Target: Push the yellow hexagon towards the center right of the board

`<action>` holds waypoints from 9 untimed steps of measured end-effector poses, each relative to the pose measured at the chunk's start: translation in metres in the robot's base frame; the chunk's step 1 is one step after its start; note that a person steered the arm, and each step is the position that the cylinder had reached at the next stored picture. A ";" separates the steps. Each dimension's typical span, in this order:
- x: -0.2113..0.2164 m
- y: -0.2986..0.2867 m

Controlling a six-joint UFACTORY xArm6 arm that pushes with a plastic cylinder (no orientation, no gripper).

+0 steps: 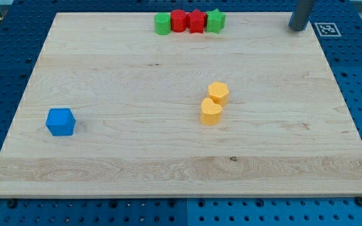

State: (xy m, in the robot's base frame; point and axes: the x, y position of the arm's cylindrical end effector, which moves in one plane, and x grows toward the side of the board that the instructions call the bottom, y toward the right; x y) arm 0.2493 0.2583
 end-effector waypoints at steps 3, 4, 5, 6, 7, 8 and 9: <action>0.065 -0.012; 0.083 -0.039; 0.112 -0.070; 0.135 -0.107; 0.137 -0.142; 0.137 -0.176; 0.145 -0.211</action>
State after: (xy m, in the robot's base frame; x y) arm 0.3940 0.0470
